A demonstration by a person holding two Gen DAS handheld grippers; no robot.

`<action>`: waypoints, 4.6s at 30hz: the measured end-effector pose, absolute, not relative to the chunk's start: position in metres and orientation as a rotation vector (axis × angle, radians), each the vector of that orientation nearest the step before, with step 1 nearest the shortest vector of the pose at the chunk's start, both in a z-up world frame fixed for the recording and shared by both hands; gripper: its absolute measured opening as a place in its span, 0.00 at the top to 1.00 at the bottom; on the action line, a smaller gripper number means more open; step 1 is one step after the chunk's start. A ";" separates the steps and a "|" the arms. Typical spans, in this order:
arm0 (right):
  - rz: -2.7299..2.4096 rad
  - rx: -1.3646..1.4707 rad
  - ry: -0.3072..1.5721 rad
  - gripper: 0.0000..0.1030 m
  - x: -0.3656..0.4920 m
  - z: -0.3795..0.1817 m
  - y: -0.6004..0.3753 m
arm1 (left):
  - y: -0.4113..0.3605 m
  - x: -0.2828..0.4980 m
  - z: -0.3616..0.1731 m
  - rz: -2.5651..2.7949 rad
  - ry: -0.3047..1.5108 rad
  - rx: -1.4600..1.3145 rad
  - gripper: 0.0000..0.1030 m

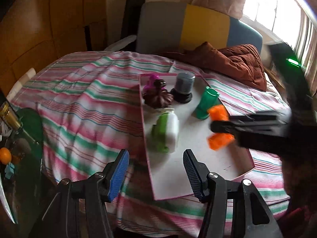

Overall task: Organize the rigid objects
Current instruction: 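Carry the orange cube stack into the tray and open the right gripper, then move the left gripper to the yellow slide piece while the right gripper returns to the toys, then grasp the yellow slide piece with the left gripper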

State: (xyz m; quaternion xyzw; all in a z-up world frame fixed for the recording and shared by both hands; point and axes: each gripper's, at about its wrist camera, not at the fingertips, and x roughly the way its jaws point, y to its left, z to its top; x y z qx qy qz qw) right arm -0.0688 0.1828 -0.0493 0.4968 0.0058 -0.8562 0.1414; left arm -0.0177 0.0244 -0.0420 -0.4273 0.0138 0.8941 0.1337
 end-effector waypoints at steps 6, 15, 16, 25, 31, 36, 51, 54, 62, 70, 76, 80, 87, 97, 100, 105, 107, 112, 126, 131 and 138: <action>-2.513 1.521 0.069 0.75 -0.121 -0.075 0.163 | 0.012 -0.020 -0.041 2.634 0.033 -1.243 0.44; -2.571 1.474 -0.023 0.71 -0.136 -0.066 0.172 | 0.008 -0.023 -0.041 2.649 0.037 -1.242 0.44; -2.569 1.449 -0.012 0.67 -0.130 -0.061 0.171 | 0.009 -0.023 -0.041 2.648 0.035 -1.242 0.44; -2.591 1.326 -0.048 0.59 -0.071 -0.038 0.187 | 0.017 -0.017 -0.039 2.640 0.063 -1.223 0.44; -2.674 1.327 -0.120 0.55 -0.027 -0.036 0.228 | 0.023 -0.013 -0.038 2.628 0.089 -1.220 0.44; -2.748 1.346 -0.160 0.45 0.002 -0.037 0.265 | 0.028 -0.011 -0.038 2.615 0.101 -1.213 0.44; -3.207 1.361 -0.751 0.36 0.097 -0.032 0.460 | 0.057 -0.006 -0.029 2.529 0.131 -1.166 0.44; -3.236 1.342 -1.117 0.34 0.122 -0.043 0.497 | 0.072 -0.004 -0.027 2.503 0.163 -1.154 0.44; -3.166 1.148 -1.553 0.32 0.143 -0.051 0.532 | 0.128 0.002 -0.025 2.440 0.326 -1.110 0.44; -3.136 1.134 -1.563 0.30 0.144 -0.055 0.526 | 0.175 0.008 -0.028 2.357 0.404 -1.078 0.44; -3.118 1.103 -1.639 0.29 0.150 -0.058 0.531 | 0.202 0.012 -0.033 2.298 0.433 -1.073 0.44; -3.114 1.091 -1.652 0.29 0.150 -0.057 0.532 | 0.216 0.014 -0.035 2.269 0.439 -1.067 0.44; -3.124 1.030 -1.672 0.28 0.155 -0.054 0.533 | 0.237 0.016 -0.042 2.218 0.447 -1.073 0.44; -3.141 0.864 -1.811 0.28 0.175 -0.049 0.542 | 0.282 0.020 -0.049 2.078 0.447 -1.060 0.48; -3.111 0.831 -1.869 0.27 0.179 -0.051 0.546 | 0.303 0.021 -0.050 1.994 0.434 -1.074 0.48; -3.083 0.832 -1.884 0.27 0.178 -0.052 0.547 | 0.339 0.027 -0.055 1.869 0.403 -1.092 0.48; -3.081 0.840 -1.875 0.27 0.177 -0.052 0.546 | 0.353 0.032 -0.057 1.821 0.409 -1.089 0.48; -3.067 0.851 -1.877 0.27 0.176 -0.054 0.546 | 0.380 0.045 -0.061 1.734 0.398 -1.097 0.48; -3.063 0.902 -1.876 0.27 0.170 -0.058 0.547 | 0.412 0.025 -0.104 1.699 0.404 -1.255 0.48; -3.062 0.949 -1.870 0.27 0.167 -0.061 0.546 | 0.418 0.030 -0.103 1.709 0.443 -1.209 0.48; -3.049 0.954 -1.918 0.27 0.170 -0.066 0.549 | 0.384 0.024 -0.103 1.786 0.474 -1.144 0.75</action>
